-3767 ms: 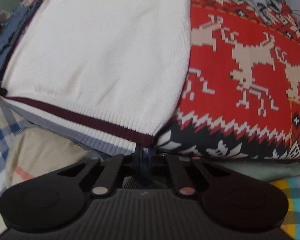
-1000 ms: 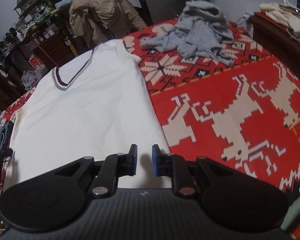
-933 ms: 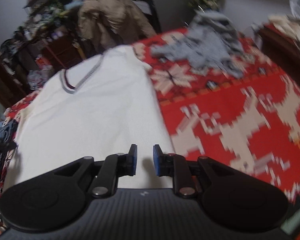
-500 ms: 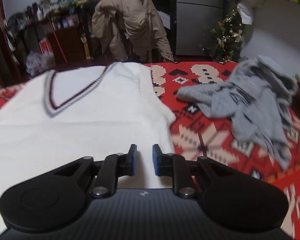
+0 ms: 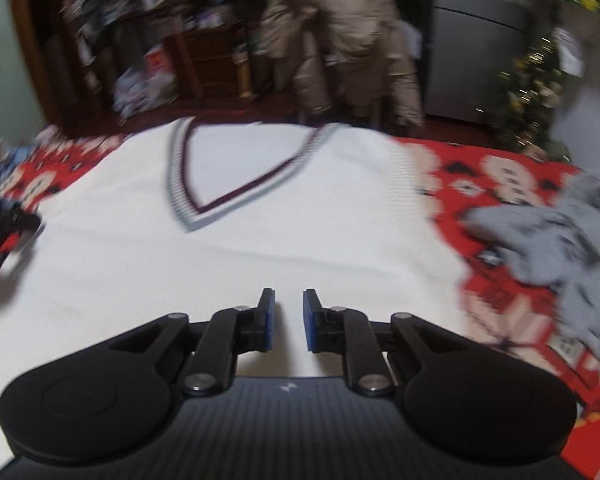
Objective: Fold clothes
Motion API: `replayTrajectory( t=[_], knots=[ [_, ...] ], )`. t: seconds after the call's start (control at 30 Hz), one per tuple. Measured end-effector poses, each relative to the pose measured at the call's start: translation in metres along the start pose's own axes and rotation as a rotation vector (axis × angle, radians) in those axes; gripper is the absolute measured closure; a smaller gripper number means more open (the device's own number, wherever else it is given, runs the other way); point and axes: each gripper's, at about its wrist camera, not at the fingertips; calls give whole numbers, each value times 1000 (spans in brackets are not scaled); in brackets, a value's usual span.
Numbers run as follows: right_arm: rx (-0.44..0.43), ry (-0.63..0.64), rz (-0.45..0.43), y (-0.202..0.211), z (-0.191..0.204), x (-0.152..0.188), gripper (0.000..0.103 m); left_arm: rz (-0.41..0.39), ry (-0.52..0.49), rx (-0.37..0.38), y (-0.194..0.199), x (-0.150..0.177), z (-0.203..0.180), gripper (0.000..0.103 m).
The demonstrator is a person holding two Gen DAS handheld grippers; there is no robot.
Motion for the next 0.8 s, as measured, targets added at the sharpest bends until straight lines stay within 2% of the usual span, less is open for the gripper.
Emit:
replayTrajectory(
  t=[0.17, 0.4, 0.57, 0.77, 0.8],
  knots=[
    [35, 33, -2, -42, 8, -35, 87, -7, 9, 11, -4, 1, 6, 99],
    [89, -121, -19, -81, -42, -91, 85, -6, 62, 46, -5, -2, 15, 99],
    [106, -100, 5, -106, -68, -112, 86, -7, 67, 41, -5, -2, 15, 99],
    [135, -138, -16, -145, -83, -148, 86, -10, 64, 40, -6, -2, 15, 99],
    [148, -137, -15, -152, -84, -154, 83, -11, 74, 46, -6, -3, 16, 99]
  ],
)
Point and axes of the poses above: each gripper's, at about its wrist camera, not at the fingertips, and y roughly against the way its jaws point, z to its left, x to its underside, and after that the axes turned 1 degree about x, right-handed
